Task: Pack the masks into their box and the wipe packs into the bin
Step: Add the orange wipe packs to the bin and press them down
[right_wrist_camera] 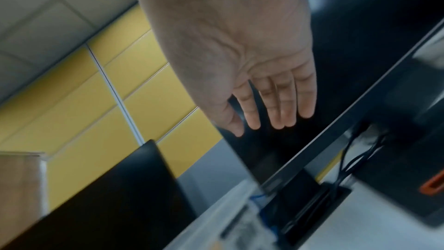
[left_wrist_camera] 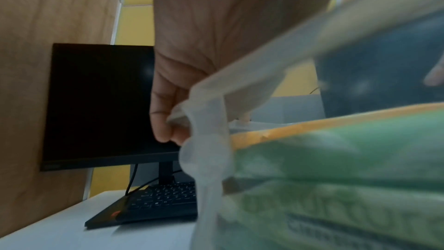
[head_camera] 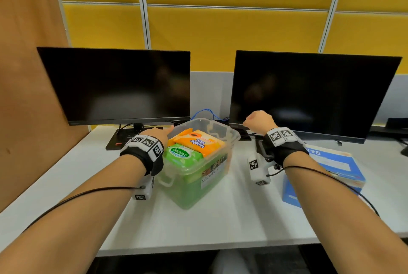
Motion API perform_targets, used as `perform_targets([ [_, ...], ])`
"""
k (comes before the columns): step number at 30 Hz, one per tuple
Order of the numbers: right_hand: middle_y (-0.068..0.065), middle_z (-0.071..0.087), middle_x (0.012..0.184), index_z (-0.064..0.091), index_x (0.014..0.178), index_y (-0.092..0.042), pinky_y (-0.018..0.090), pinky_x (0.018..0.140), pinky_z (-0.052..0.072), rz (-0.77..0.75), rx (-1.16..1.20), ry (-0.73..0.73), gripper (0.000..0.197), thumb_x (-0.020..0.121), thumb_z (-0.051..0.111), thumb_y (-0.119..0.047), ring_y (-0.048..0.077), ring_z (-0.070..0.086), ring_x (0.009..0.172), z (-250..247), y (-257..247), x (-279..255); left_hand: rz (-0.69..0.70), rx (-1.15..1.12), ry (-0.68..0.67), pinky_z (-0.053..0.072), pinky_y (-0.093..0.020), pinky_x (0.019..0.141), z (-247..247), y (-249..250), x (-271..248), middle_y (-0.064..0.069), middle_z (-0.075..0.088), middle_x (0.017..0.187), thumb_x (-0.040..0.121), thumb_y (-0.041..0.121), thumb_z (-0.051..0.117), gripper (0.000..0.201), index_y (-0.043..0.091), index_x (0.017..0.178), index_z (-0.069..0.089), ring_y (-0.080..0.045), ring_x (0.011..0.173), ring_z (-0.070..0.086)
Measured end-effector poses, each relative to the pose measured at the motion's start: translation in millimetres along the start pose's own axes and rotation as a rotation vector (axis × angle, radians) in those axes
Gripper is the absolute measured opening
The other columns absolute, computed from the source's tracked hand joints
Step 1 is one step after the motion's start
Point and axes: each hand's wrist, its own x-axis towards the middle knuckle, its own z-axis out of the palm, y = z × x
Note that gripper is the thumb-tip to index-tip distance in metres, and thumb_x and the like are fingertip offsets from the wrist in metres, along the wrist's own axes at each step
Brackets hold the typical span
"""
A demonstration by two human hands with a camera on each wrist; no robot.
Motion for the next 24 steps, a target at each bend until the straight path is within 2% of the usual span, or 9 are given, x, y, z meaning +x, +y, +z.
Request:
perform_targets([
  [2,0.012,0.062,0.089,0.064,0.091,-0.003,0.033,0.076,0.05,0.096,-0.004,0.017,0.018,0.088,0.057,-0.019,0.027,0.06,0.085,-9,23,-6,-0.02,0.016,-0.01,0.046,-0.044,0.098,-3,5,-8,-0.017,0.03,0.153,0.098,0.017,0.04,0.071,0.036,0.152,-0.002,-0.033,0.128,0.047],
  [4,0.012,0.061,0.091,0.064,0.103,0.0,0.035,0.08,0.052,0.164,0.011,-0.009,0.025,0.089,0.058,-0.02,0.027,0.061,0.087,-12,44,-14,-0.031,0.002,-0.014,0.046,-0.043,0.094,-5,14,-19,-0.015,0.037,0.148,0.098,0.023,0.041,0.064,0.031,0.152,0.007,-0.032,0.126,0.049],
  [6,0.012,0.062,0.095,0.063,0.108,0.0,0.034,0.081,0.051,0.184,0.024,-0.025,0.028,0.091,0.057,-0.021,0.027,0.061,0.09,-12,58,-24,0.018,-0.046,0.0,0.048,-0.042,0.089,-2,21,-27,-0.011,0.051,0.136,0.094,0.035,0.046,0.056,0.025,0.145,0.026,-0.03,0.116,0.055],
  [8,0.015,0.064,0.11,0.063,0.114,-0.001,0.033,0.086,0.047,0.155,0.029,0.013,0.03,0.092,0.057,-0.021,0.029,0.061,0.101,-19,68,-34,0.067,-0.115,0.022,0.051,-0.041,0.082,3,30,-29,-0.007,0.06,0.123,0.084,0.045,0.053,0.065,0.024,0.141,0.03,-0.029,0.104,0.061],
  [11,0.015,0.054,0.134,0.051,0.134,-0.008,0.038,0.102,0.043,0.154,0.078,0.145,0.045,0.091,0.057,-0.019,0.032,0.053,0.121,-40,89,-49,0.025,-0.252,0.007,0.051,-0.041,0.086,4,49,-30,-0.012,0.06,0.121,0.083,0.036,0.054,0.072,0.014,0.145,0.024,-0.031,0.104,0.062],
  [15,0.015,0.045,0.142,0.041,0.142,-0.02,0.048,0.108,0.035,0.34,-0.077,0.194,0.062,0.085,0.06,-0.035,0.037,0.039,0.131,-60,133,-65,-0.089,-0.523,0.057,0.042,-0.045,0.102,12,71,-37,-0.023,0.043,0.141,0.097,0.019,0.04,0.067,0.015,0.153,0.004,-0.038,0.125,0.048],
  [18,0.012,0.034,0.151,0.04,0.142,-0.03,0.06,0.112,0.02,0.43,-0.223,0.141,0.071,0.079,0.062,-0.052,0.04,0.026,0.139,-64,165,-73,-0.167,-0.618,0.135,0.038,-0.045,0.1,21,75,-35,-0.025,0.042,0.141,0.101,0.019,0.034,0.054,0.008,0.15,0.015,-0.039,0.126,0.046],
  [21,0.011,0.028,0.155,0.031,0.147,-0.033,0.058,0.109,0.029,0.424,-0.19,0.068,0.081,0.077,0.063,-0.059,0.037,0.03,0.138,-61,179,-78,-0.196,-0.575,0.135,0.036,-0.044,0.103,21,76,-31,-0.025,0.041,0.142,0.102,0.016,0.032,0.047,0.0,0.145,0.024,-0.038,0.128,0.045],
  [24,0.011,0.04,0.148,0.035,0.145,-0.026,0.047,0.106,0.039,0.359,-0.202,0.048,0.073,0.083,0.059,-0.055,0.031,0.043,0.131,-58,172,-81,-0.169,-0.571,0.118,0.038,-0.043,0.102,23,73,-26,-0.023,0.043,0.141,0.1,0.017,0.037,0.046,0.0,0.142,0.03,-0.037,0.127,0.046],
])
